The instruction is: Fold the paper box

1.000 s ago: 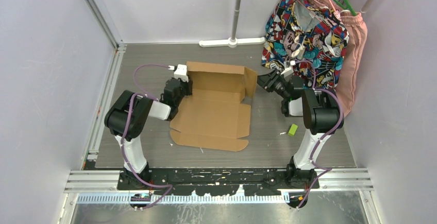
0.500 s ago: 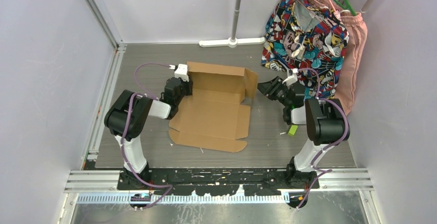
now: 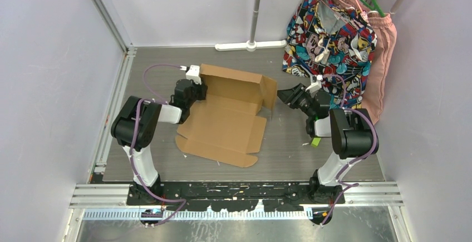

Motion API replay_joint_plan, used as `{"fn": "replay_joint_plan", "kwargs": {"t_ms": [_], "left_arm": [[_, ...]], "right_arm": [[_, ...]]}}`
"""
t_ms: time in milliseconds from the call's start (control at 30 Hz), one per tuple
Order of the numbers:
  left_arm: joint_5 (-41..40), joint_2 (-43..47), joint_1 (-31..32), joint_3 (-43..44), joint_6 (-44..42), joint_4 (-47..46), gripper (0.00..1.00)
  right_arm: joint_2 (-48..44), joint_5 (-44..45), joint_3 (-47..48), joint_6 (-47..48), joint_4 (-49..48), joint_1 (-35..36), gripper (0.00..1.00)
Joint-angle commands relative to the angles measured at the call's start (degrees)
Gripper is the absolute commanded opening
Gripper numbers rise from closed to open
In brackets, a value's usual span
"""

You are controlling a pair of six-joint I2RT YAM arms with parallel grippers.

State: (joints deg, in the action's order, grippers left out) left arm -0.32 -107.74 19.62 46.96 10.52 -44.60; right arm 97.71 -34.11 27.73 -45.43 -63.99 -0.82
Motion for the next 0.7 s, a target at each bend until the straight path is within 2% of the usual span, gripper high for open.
{"fn": "replay_joint_plan", "kwargs": {"t_ms": [0,133,300,533,667], "left_arm": [[2.6,0.0,-0.5,2.6,1.3,-0.2,0.23],[2.5,0.1,-0.5,2.8,1.3,0.5,0.23],[2.8,-0.1,-0.5,3.5,1.3,1.6,0.23],[3.3,-0.3,-0.6,4.1,1.2,2.5,0.23],[3.6,-0.4,-0.6,4.4,1.1,2.8,0.23]], "right_arm": [[-3.5,0.4,-1.8,0.9,-2.9,-0.1,0.47],[-5.4,3.2,-5.6,2.5,-2.4,-0.1,0.47],[-6.8,2.2,-8.0,1.4,-6.2,-0.1,0.47],[-9.0,0.0,-7.2,0.3,-6.8,0.0,0.48],[-9.7,-1.2,-5.3,1.1,-4.1,0.8,0.48]]}}
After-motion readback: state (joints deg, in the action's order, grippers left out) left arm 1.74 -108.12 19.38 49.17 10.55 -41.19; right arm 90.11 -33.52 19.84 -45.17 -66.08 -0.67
